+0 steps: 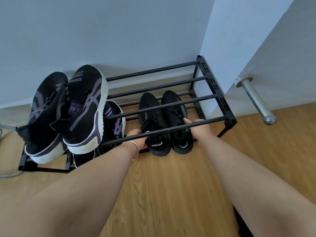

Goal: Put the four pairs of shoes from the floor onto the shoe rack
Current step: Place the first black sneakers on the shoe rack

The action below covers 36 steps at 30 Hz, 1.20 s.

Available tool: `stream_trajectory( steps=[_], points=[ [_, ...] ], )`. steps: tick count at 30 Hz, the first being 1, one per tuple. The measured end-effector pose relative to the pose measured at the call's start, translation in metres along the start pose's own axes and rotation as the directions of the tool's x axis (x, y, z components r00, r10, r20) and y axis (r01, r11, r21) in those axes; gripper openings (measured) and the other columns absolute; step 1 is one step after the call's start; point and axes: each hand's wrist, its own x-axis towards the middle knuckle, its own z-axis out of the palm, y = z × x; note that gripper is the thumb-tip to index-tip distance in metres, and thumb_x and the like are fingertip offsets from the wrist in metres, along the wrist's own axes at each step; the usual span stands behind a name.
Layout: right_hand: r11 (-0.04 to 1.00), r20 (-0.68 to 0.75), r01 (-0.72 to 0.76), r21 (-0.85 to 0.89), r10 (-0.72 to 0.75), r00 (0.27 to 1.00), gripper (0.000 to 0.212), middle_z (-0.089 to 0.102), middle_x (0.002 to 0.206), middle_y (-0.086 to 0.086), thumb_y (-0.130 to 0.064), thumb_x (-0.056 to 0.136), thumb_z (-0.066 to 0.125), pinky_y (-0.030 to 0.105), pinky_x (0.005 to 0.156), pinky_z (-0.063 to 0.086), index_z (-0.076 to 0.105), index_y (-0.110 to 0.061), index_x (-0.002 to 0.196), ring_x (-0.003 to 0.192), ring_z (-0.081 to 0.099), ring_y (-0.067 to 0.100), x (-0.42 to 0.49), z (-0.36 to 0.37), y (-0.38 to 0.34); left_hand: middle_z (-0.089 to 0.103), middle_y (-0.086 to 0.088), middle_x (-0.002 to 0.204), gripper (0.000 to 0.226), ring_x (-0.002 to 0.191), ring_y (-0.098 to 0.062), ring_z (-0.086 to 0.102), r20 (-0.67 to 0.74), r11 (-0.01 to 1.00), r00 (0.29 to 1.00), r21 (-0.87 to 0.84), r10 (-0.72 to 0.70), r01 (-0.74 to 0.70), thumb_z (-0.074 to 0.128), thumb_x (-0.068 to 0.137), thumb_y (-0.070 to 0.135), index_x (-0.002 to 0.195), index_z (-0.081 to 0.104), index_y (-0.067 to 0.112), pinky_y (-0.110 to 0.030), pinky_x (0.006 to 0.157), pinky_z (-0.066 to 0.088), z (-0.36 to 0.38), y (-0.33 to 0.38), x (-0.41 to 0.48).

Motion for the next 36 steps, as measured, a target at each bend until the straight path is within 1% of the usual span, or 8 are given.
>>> stream_trajectory(
  steps=[8,11,14,17,21,23,31,36],
  points=[
    [0.998,-0.001,0.053,-0.028,-0.053,0.999,0.055,0.066,0.13,0.01,-0.048,0.084,0.072,0.041,0.107,0.043,0.068,-0.011,0.125,0.128,0.055,0.028,-0.001,0.001,-0.004,0.064,-0.021,0.119,0.004,0.112,-0.04,0.063,-0.008,0.993,1.0,0.115,0.026,-0.025,0.063,0.093,0.016,0.093,0.062,0.011,-0.056,0.093,0.055,0.002,0.002,0.01],
    [0.999,-0.001,0.053,0.003,-0.053,0.999,0.049,0.066,0.128,0.009,-0.043,0.087,0.072,0.037,0.1,0.041,0.068,-0.011,0.124,0.127,0.054,0.027,-0.004,0.001,-0.005,0.064,-0.023,0.126,0.039,0.117,-0.04,0.062,0.021,0.917,0.999,0.398,0.029,-0.035,0.062,0.09,0.024,0.122,0.062,0.002,-0.05,0.099,0.052,-0.002,-0.006,0.032],
    [0.999,-0.013,0.054,0.008,-0.054,0.998,0.043,0.067,0.124,0.008,-0.042,0.088,0.07,0.038,0.102,0.043,0.069,-0.011,0.119,0.122,0.056,0.026,-0.009,0.001,-0.003,0.062,-0.019,0.132,0.043,0.121,-0.034,0.059,-0.017,0.85,0.999,0.525,0.038,-0.024,0.053,0.095,0.031,0.13,0.059,0.006,-0.037,0.105,0.045,-0.006,-0.011,0.036],
    [0.997,-0.055,0.057,-0.053,-0.06,0.997,0.032,0.065,0.105,0.004,-0.041,0.093,0.064,0.039,0.097,0.048,0.069,-0.011,0.103,0.104,0.059,0.024,-0.022,0.0,-0.007,0.065,-0.017,0.12,0.037,0.109,-0.034,0.062,-0.128,0.859,0.985,0.51,0.116,-0.035,0.049,0.098,0.036,0.122,0.06,0.011,-0.042,0.098,0.051,0.004,-0.006,-0.004],
    [0.971,-0.103,0.101,-0.219,-0.126,0.987,0.041,0.064,0.086,0.003,-0.044,0.096,0.056,0.032,0.075,0.044,0.07,-0.006,0.103,0.089,0.062,0.027,-0.049,-0.001,-0.005,0.044,-0.017,0.147,0.052,0.133,-0.034,0.044,-0.1,0.814,0.967,0.564,0.234,-0.139,0.038,0.101,0.024,0.151,0.03,0.009,-0.042,0.109,0.041,0.007,-0.008,-0.036],
    [0.944,-0.086,0.178,-0.277,-0.209,0.974,0.035,0.067,0.101,0.005,-0.038,0.099,0.053,0.031,0.079,0.043,0.068,-0.008,0.11,0.099,0.062,0.024,-0.062,-0.002,0.001,0.048,-0.014,0.143,0.052,0.127,-0.034,0.051,-0.142,0.816,0.949,0.556,0.282,-0.159,0.046,0.099,0.038,0.145,0.042,0.013,-0.045,0.106,0.045,0.01,-0.003,-0.049],
    [0.833,-0.105,0.338,-0.437,-0.421,0.901,0.049,0.053,0.141,0.006,-0.037,0.1,0.05,0.036,0.11,0.04,0.05,-0.011,0.141,0.132,0.048,0.022,-0.116,-0.011,0.017,0.034,-0.017,0.154,0.072,0.143,-0.033,0.03,0.043,0.433,0.905,0.867,0.424,-0.245,0.045,0.098,0.047,0.154,0.022,0.008,-0.042,0.115,0.031,0.016,-0.003,-0.084],
    [0.69,-0.057,0.364,-0.626,-0.506,0.86,0.055,0.048,0.147,0.007,-0.039,0.098,0.055,0.037,0.113,0.034,0.045,-0.012,0.144,0.138,0.041,0.024,-0.156,-0.032,0.028,0.03,-0.012,0.155,0.069,0.139,-0.032,0.032,0.098,0.396,0.883,0.867,0.459,-0.302,0.046,0.098,0.045,0.153,0.023,0.01,-0.043,0.111,0.036,0.019,-0.01,-0.115]
  ],
)
